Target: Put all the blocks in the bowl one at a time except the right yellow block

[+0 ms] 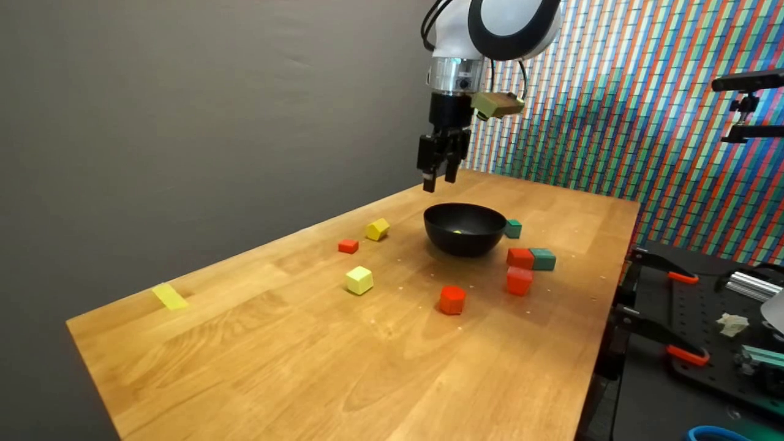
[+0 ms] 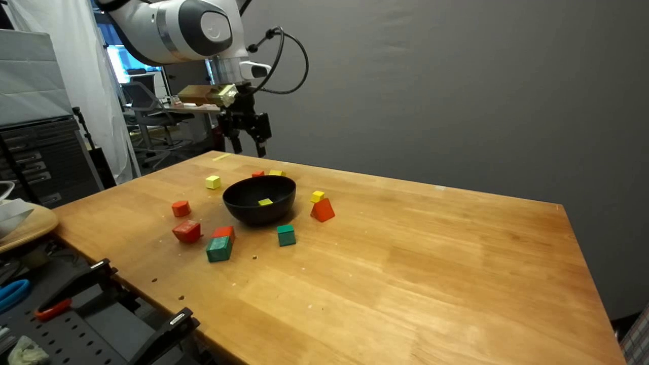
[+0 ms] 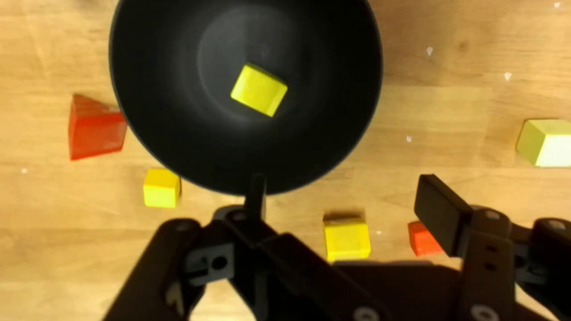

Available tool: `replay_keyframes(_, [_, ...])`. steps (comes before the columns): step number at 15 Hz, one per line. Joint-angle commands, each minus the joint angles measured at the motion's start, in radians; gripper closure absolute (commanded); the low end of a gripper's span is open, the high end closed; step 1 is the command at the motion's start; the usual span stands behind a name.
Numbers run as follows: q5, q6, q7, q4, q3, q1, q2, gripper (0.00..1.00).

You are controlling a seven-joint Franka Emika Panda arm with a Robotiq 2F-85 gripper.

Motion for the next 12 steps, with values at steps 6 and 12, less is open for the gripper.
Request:
replay_keyframes(6, [-0.223, 0.012, 0.091, 0.112, -0.007, 0.066, 0.029, 0.00])
replay_keyframes(12, [-0.221, 0.008, 0.053, 0.228, -0.010, 0.069, 0.160, 0.00])
